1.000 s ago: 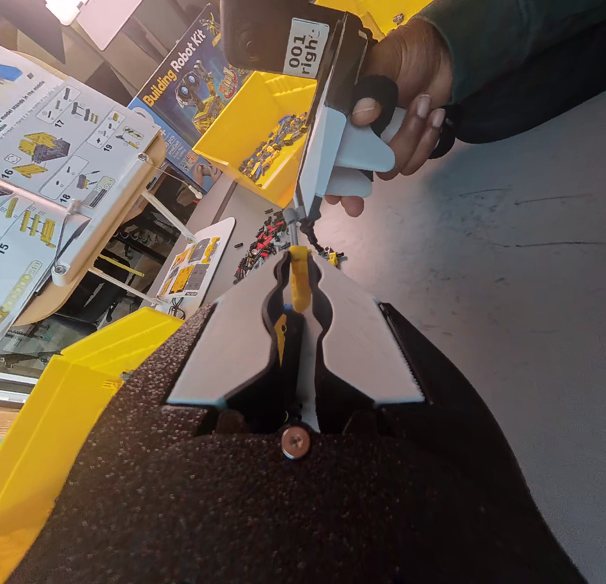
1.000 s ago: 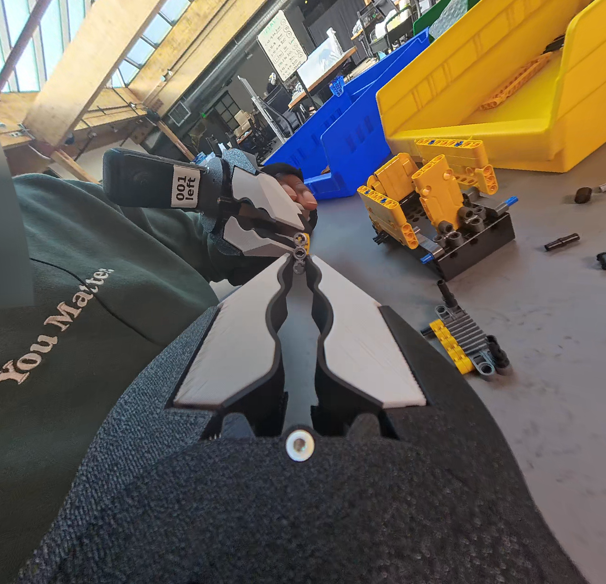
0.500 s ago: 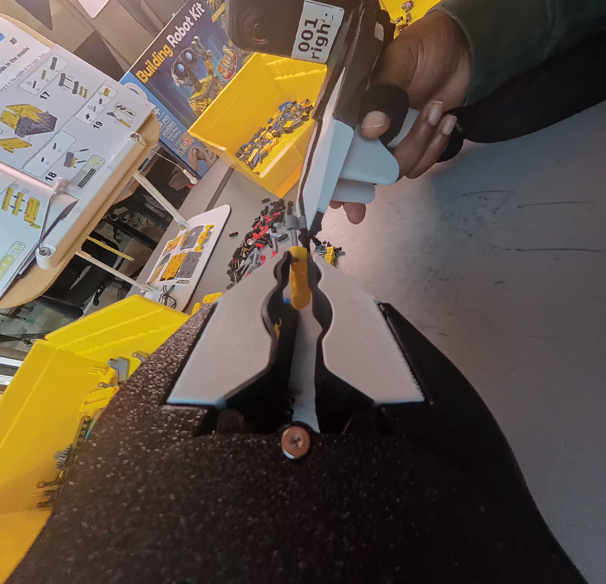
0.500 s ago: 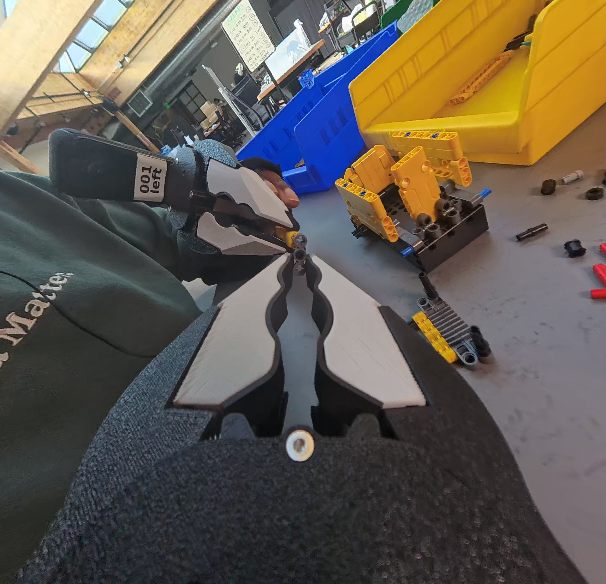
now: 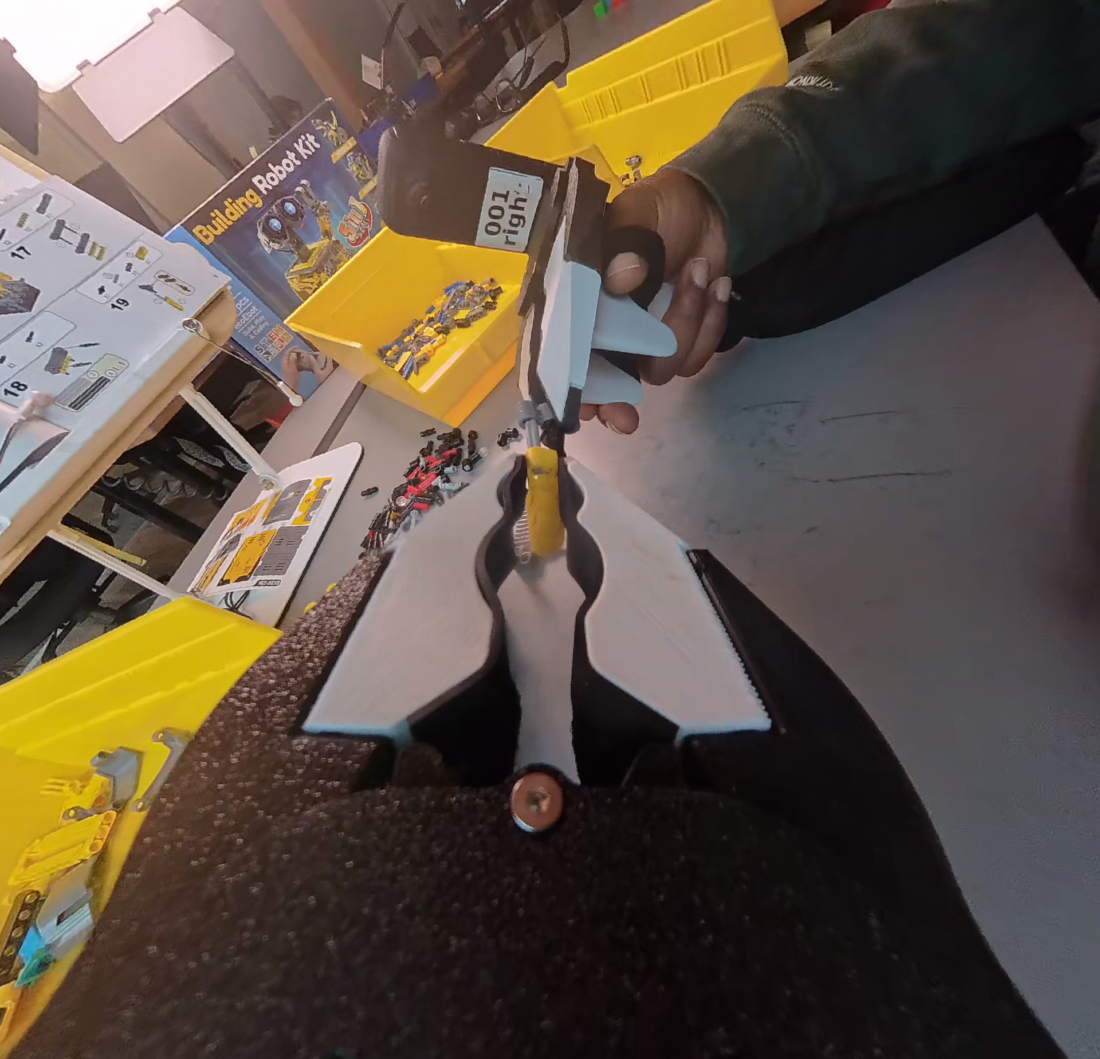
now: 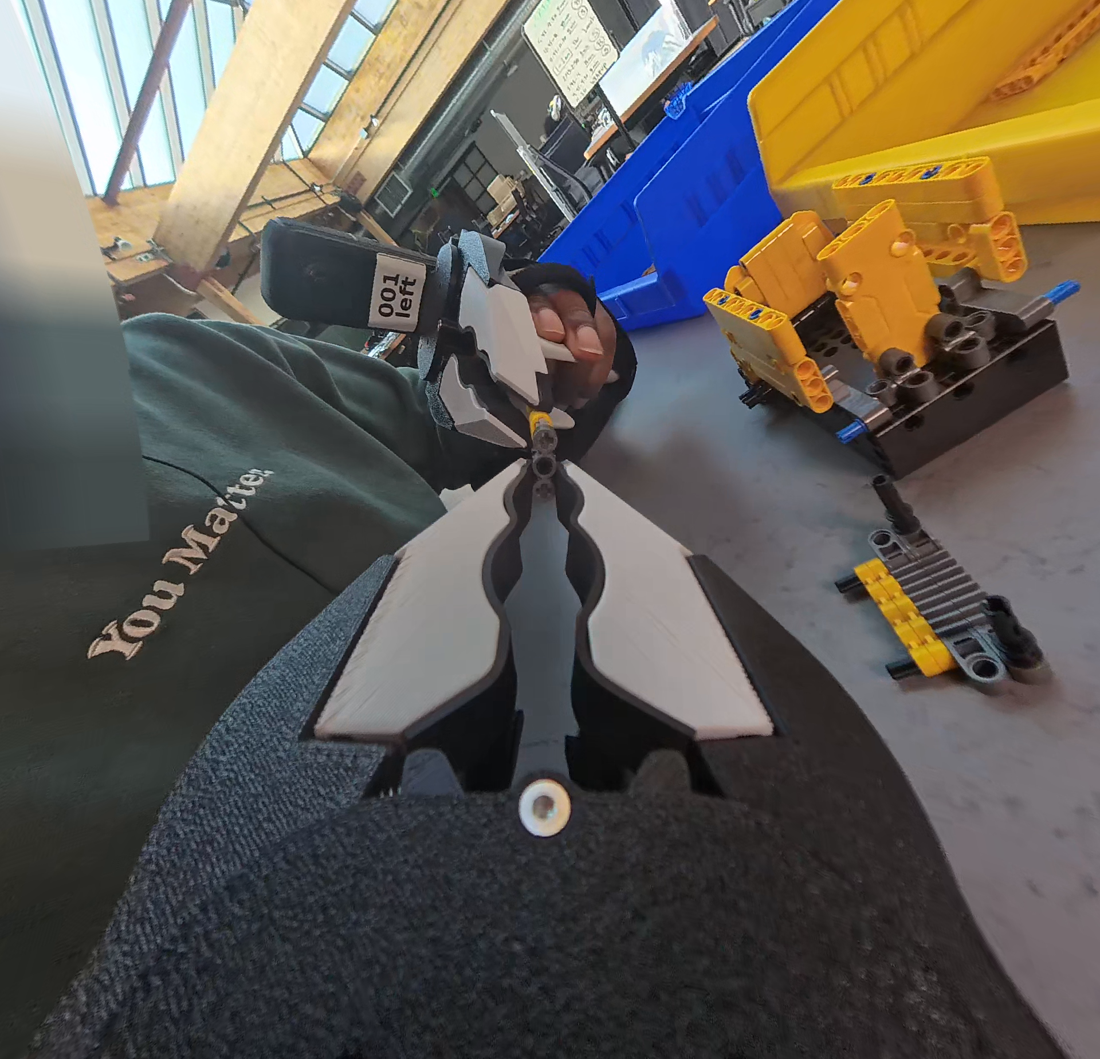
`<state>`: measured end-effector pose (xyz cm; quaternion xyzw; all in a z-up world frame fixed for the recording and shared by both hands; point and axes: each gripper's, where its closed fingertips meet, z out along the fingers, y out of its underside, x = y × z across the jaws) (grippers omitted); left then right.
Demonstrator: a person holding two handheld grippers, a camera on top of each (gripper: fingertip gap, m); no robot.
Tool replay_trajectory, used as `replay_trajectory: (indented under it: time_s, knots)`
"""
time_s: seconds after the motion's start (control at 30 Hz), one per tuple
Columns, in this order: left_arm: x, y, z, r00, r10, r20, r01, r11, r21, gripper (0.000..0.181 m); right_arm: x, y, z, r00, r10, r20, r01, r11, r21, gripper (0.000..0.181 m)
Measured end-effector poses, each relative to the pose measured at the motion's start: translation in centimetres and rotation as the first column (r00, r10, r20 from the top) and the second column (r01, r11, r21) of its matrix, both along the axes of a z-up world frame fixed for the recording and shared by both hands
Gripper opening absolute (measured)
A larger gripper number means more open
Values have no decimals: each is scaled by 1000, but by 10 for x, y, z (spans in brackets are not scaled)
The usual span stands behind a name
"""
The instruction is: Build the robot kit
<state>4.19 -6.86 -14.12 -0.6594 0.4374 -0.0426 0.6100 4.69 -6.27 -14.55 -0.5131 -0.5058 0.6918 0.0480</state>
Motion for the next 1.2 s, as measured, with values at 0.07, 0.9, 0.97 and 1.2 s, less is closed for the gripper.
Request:
replay_trajectory:
  time_s: [0.07,0.9,0.97,1.2]
  knots:
    - [0,-1,2,999,-5,37,6,1000,-14,9,0,0,0,1000,-2,-4,2,1000,-6,6]
    - [-2,-3,11,869,-88,487,226,946,-231,10,-3,-4,7,998,-20,-65,25,998,65,6]
    - [-2,-4,12,858,-96,505,243,942,-232,10,-2,-5,8,997,-19,-76,26,995,93,6]
    - [2,-9,12,836,-136,532,305,920,-245,10,1,-10,10,994,-3,-109,24,982,188,6]
